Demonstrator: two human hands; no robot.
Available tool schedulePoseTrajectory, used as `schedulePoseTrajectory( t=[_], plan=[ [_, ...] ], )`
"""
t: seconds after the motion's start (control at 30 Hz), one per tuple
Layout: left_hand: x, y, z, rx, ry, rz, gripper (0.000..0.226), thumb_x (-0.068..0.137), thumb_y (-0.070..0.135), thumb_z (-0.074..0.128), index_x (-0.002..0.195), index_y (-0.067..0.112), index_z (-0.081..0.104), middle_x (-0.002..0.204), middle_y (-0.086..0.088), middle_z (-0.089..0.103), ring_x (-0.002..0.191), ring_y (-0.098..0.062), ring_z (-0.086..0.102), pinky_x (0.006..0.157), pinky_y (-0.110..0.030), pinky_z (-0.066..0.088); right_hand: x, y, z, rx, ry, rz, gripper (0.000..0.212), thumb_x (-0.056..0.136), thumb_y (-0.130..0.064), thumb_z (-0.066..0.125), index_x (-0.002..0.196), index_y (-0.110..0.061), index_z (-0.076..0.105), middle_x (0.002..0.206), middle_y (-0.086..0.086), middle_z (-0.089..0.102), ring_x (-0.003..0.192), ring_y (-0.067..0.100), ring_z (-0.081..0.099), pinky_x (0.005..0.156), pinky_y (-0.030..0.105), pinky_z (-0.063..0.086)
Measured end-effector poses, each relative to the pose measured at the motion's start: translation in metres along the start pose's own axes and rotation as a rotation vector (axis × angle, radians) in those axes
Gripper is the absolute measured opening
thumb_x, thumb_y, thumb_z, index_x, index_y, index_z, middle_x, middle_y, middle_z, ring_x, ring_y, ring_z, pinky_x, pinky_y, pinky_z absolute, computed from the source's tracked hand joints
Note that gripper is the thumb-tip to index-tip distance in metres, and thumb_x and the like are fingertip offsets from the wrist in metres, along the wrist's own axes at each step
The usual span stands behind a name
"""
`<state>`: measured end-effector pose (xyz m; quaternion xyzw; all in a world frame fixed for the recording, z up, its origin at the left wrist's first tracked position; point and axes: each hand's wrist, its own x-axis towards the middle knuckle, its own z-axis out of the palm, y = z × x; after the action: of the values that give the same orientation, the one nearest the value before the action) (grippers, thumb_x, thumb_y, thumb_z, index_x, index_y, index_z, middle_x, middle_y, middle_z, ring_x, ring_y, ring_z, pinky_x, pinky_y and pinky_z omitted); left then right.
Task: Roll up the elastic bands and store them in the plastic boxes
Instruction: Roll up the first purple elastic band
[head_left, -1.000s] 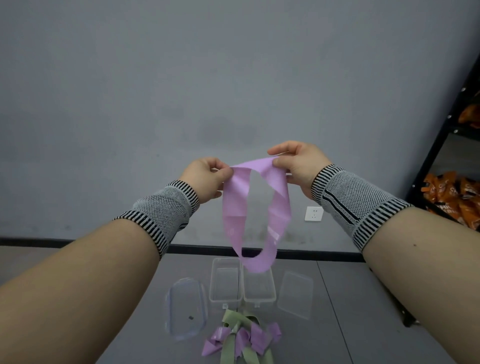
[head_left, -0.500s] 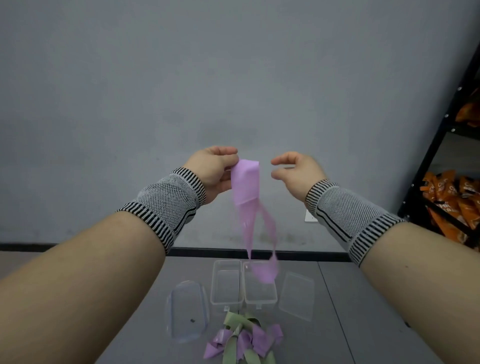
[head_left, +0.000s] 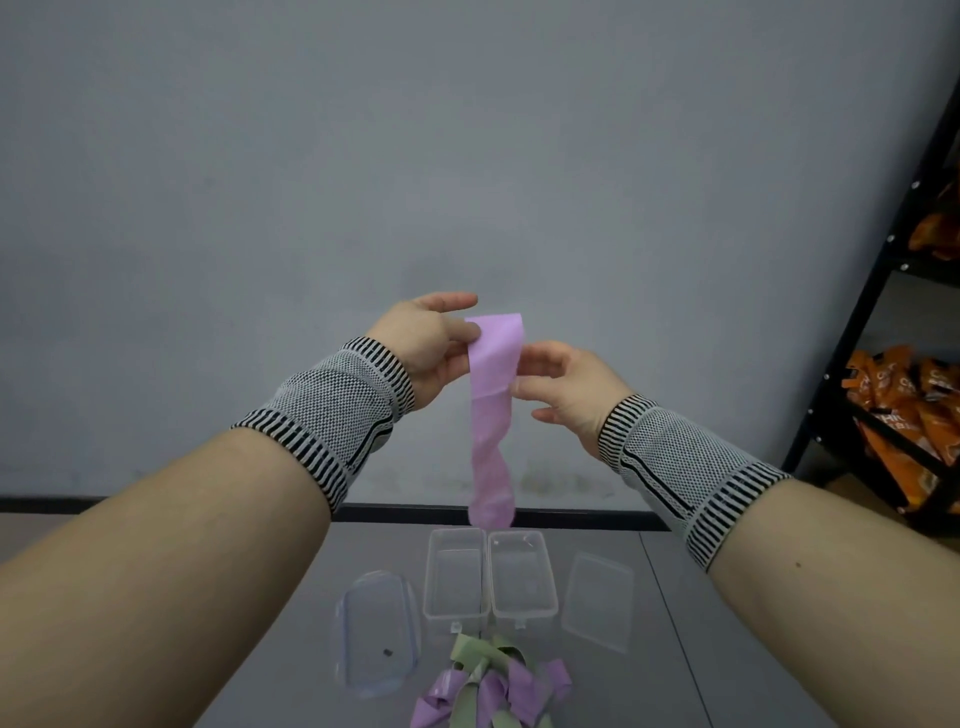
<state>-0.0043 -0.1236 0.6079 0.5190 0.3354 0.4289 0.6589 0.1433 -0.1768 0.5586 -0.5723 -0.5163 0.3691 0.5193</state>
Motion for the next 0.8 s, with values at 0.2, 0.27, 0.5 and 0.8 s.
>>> schedulePoseTrajectory(
  t=[0.2,0.27,0.5,0.8],
  plan=[
    [-0.001,0.004,-0.007,0.015,0.060,0.007,0.035,0.089,-0.011,0.047,0.116,0.009,0.056,0.090,-0.012,0.061,0.070,-0.016,0.064,0.063,-0.024,0.058,-0.003,-0.003,0.004,-0.024,-0.024,0.001,0.019,0.082,-0.007,0.069,0.068,-0.017,0.059,0.070,-0.001,0.061,0.074,0.014,0.058,0.069,0.028,0.047],
    [0.000,0.003,-0.008,0.057,0.072,-0.005,0.034,0.089,-0.009,0.048,0.117,0.009,0.056,0.090,-0.011,0.061,0.072,-0.017,0.063,0.064,-0.026,0.058,-0.002,-0.006,0.003,-0.008,-0.001,0.002,0.020,0.083,-0.007,0.068,0.068,-0.016,0.058,0.068,0.000,0.062,0.068,0.012,0.061,0.068,0.027,0.047],
    [-0.001,-0.008,-0.012,0.879,0.218,0.137,0.028,0.093,0.040,0.051,0.095,0.019,0.068,0.077,-0.003,0.058,0.069,-0.018,0.053,0.067,-0.025,0.044,0.003,-0.025,-0.001,0.106,0.095,-0.040,0.021,0.084,-0.001,0.063,0.071,-0.015,0.056,0.068,0.002,0.059,0.055,0.010,0.055,0.059,0.023,0.045],
    [0.000,-0.015,-0.008,0.635,-0.048,0.356,0.017,0.083,0.004,0.067,0.099,0.011,0.067,0.087,0.007,0.067,0.075,0.002,0.063,0.069,-0.006,0.048,0.003,-0.041,-0.010,0.297,0.087,-0.041,0.020,0.086,0.002,0.062,0.079,-0.014,0.053,0.069,0.002,0.058,0.051,0.009,0.057,0.054,0.021,0.048]
  ],
)
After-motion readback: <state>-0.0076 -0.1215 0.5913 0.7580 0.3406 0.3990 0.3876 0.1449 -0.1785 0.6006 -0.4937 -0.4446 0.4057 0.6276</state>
